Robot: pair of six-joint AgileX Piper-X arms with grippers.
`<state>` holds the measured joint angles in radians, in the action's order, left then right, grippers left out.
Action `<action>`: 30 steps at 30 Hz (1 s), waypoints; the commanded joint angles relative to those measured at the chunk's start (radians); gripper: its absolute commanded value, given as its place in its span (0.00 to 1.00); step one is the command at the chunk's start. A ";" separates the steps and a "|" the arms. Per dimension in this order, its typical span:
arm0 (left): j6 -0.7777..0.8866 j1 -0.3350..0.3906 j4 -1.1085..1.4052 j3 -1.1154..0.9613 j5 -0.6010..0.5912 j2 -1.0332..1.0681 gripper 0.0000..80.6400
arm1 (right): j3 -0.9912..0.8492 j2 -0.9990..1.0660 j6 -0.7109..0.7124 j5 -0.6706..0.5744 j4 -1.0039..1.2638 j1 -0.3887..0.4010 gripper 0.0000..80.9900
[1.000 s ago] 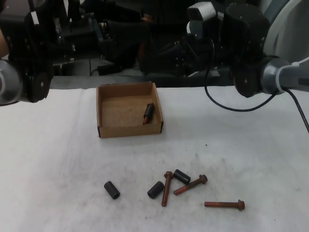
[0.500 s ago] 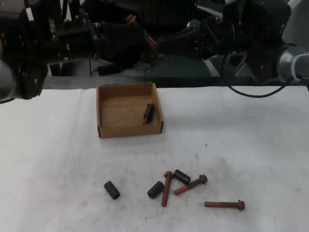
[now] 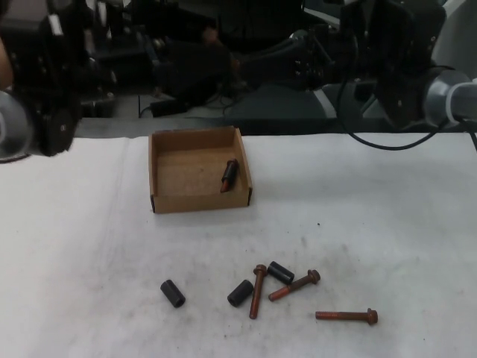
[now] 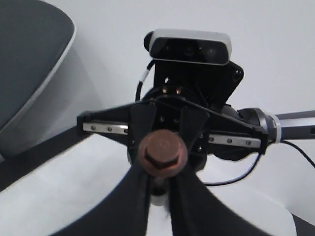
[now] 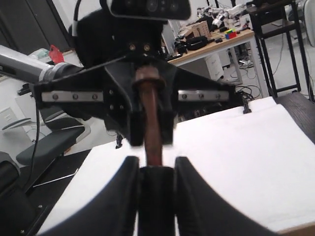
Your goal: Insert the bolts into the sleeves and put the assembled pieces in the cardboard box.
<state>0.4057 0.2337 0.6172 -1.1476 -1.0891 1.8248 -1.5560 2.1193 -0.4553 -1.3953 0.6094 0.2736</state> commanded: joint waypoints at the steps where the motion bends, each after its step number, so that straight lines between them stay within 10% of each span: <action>1: -0.010 0.038 -0.038 0.015 -0.079 0.008 0.01 | -0.026 -0.029 -0.010 0.066 0.032 0.017 0.00; 11: -0.009 0.038 -0.038 0.015 -0.061 0.008 0.03 | -0.026 -0.029 -0.010 0.066 0.032 0.017 0.00; 22: 0.040 0.033 -0.038 0.015 0.027 0.008 0.65 | -0.026 -0.029 -0.017 0.066 0.032 0.017 0.00; 30: 0.040 0.033 -0.038 0.015 0.025 0.008 0.68 | -0.026 -0.029 -0.016 0.066 0.018 0.017 0.00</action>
<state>0.4411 0.2653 0.5742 -1.1317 -1.0718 1.8349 -1.5694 2.1161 -0.4656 -1.3312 0.6240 0.2900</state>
